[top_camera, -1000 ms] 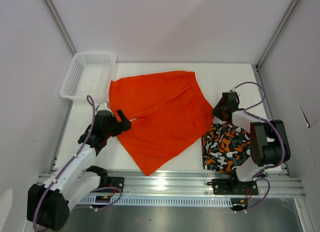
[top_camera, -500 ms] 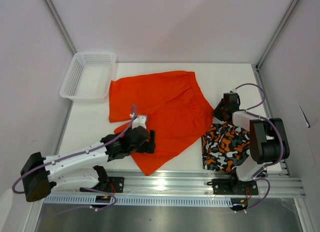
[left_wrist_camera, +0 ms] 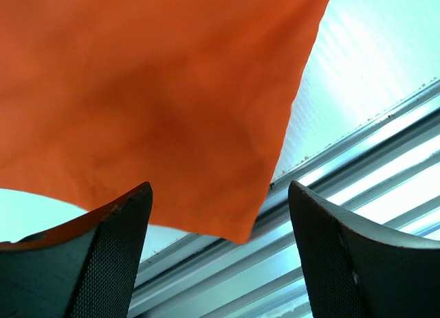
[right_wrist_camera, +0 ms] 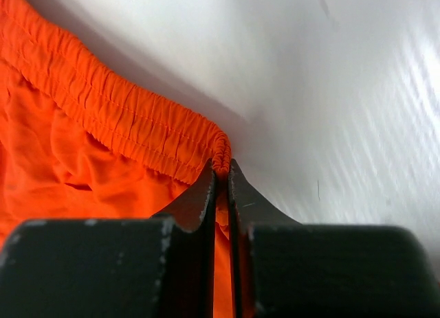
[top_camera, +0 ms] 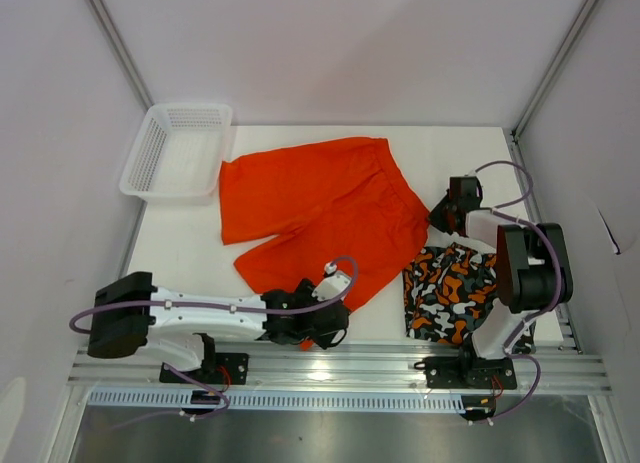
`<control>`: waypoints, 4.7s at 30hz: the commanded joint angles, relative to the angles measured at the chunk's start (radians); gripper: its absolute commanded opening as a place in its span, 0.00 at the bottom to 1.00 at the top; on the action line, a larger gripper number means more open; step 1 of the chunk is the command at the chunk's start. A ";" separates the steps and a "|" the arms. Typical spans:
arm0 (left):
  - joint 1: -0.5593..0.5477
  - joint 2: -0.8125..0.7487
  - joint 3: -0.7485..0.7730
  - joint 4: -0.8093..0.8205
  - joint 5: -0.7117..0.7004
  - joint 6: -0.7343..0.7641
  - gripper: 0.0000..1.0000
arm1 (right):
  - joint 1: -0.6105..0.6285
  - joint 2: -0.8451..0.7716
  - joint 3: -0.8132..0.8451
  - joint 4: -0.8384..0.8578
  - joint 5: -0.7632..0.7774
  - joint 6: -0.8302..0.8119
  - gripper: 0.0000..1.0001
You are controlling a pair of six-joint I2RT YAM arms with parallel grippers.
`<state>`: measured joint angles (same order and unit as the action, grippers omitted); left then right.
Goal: Fold and stack the shorts
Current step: Flatten the shorts out, then fold the shorts
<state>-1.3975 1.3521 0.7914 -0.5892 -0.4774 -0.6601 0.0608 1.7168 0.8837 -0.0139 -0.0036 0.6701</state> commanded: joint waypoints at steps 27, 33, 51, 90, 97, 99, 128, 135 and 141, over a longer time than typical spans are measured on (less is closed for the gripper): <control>-0.092 0.282 0.210 -0.064 -0.003 0.125 0.45 | -0.032 0.153 0.189 -0.015 0.022 0.017 0.00; -0.092 0.278 0.203 -0.052 0.037 0.129 0.56 | -0.036 0.158 0.189 -0.011 0.016 0.019 0.00; -0.051 0.314 0.132 -0.018 -0.006 0.097 0.00 | -0.039 0.150 0.178 -0.014 0.016 0.022 0.00; 0.285 -0.278 0.425 -0.267 0.174 0.214 0.00 | -0.197 -0.056 0.596 -0.673 -0.116 0.115 0.00; 0.515 -0.229 0.511 -0.258 0.226 0.295 0.00 | -0.190 0.039 0.757 -0.647 -0.199 0.198 0.00; 0.595 -0.209 0.548 -0.248 0.237 0.301 0.00 | -0.187 0.067 0.820 -0.649 -0.216 0.216 0.00; 1.060 0.191 0.836 -0.138 0.333 0.358 0.00 | -0.131 0.573 1.141 -0.034 -0.546 0.568 0.00; 1.095 0.277 0.856 -0.107 0.312 0.358 0.00 | -0.115 0.662 1.187 0.063 -0.521 0.582 0.00; 1.137 0.344 0.848 -0.081 0.313 0.340 0.00 | -0.095 0.762 1.252 0.189 -0.535 0.629 0.02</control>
<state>-0.2905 1.6787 1.6001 -0.7105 -0.1532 -0.3305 -0.0463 2.4340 2.0636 0.0330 -0.5228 1.2518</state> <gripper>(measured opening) 0.003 0.061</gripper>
